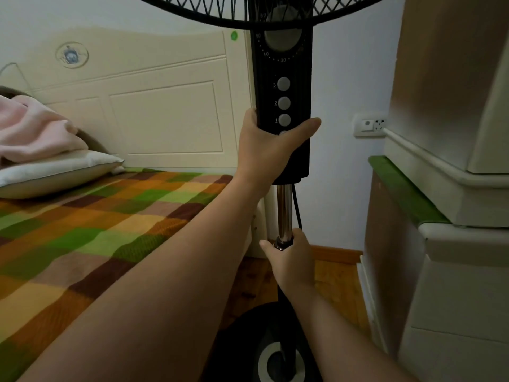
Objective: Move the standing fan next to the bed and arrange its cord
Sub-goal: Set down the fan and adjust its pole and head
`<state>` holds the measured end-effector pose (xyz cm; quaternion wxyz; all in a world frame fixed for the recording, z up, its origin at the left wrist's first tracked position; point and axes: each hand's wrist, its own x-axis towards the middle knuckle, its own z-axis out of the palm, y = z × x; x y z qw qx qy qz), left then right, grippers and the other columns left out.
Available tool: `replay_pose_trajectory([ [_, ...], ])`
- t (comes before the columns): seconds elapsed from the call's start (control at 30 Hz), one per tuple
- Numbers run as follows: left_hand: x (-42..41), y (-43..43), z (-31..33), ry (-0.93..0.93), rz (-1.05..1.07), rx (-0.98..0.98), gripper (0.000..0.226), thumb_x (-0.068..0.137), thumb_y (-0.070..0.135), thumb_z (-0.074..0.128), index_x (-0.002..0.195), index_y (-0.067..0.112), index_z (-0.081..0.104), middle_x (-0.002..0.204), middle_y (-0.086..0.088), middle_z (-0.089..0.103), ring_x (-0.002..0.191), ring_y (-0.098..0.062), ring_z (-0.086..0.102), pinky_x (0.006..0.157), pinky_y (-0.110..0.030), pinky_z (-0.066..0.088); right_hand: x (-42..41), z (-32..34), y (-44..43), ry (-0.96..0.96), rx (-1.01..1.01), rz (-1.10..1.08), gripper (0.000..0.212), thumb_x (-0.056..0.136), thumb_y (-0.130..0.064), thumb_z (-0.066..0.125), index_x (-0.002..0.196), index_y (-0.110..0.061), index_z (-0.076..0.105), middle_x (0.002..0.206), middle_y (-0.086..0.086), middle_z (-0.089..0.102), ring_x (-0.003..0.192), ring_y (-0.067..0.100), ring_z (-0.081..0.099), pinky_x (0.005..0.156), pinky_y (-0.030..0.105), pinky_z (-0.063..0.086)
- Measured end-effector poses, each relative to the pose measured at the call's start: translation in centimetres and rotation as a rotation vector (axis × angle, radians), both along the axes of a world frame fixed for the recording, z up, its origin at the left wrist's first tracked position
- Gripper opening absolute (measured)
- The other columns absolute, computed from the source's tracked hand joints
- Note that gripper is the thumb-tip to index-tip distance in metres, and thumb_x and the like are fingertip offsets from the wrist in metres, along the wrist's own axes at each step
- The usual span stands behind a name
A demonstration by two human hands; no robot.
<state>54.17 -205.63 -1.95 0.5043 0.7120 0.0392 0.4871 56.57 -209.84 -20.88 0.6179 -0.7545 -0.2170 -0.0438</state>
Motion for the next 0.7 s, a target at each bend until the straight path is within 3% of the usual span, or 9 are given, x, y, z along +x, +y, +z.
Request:
replay_pose_trajectory([
  [0.1,0.0,0.1,0.0,-0.012,-0.007,0.013,0.057,0.072,0.031,0.089,0.118,0.02,0.056,0.103,0.003,0.068,0.087,-0.005,0.07,0.066,-0.016,0.057,0.5,-0.3,0.0,-0.007,0.0,0.023,0.035,0.081,-0.011,0.074,0.071,-0.028,0.045,0.065,-0.008,0.053,0.055,0.011,0.053,0.044,0.008,0.036],
  [0.23,0.1,0.1,-0.1,-0.014,-0.005,0.032,0.045,0.073,0.031,0.088,0.105,0.031,0.057,0.097,0.009,0.068,0.083,0.001,0.069,0.064,-0.015,0.056,1.2,-0.1,-0.6,-0.007,0.017,0.146,0.029,0.078,-0.006,0.073,0.069,-0.021,0.05,0.063,-0.004,0.053,0.052,0.008,0.05,0.045,0.009,0.038],
  [0.5,0.4,0.3,0.0,-0.037,0.002,0.032,0.054,0.071,0.029,0.089,0.114,0.022,0.056,0.103,0.003,0.069,0.089,-0.01,0.071,0.07,-0.024,0.061,2.0,0.5,-1.6,0.03,0.036,0.337,0.022,0.077,-0.001,0.068,0.068,-0.009,0.049,0.062,0.002,0.049,0.051,0.011,0.044,0.047,0.02,0.039],
  [0.6,0.3,0.3,0.1,-0.033,0.014,0.035,0.049,0.071,0.029,0.089,0.107,0.026,0.056,0.1,0.005,0.069,0.085,-0.005,0.071,0.068,-0.021,0.059,2.4,1.1,-2.0,0.085,0.001,0.432,0.014,0.077,-0.001,0.067,0.08,0.001,0.054,0.07,0.007,0.053,0.061,0.017,0.05,0.055,0.024,0.043],
  [0.7,0.4,0.2,0.1,-0.027,0.024,0.035,0.052,0.07,0.031,0.089,0.109,0.024,0.057,0.1,0.005,0.069,0.085,-0.005,0.071,0.067,-0.021,0.06,3.9,2.4,-2.9,0.218,-0.087,0.628,0.014,0.073,-0.005,0.073,0.082,-0.009,0.062,0.088,0.019,0.063,0.084,0.03,0.065,0.074,0.033,0.054],
])
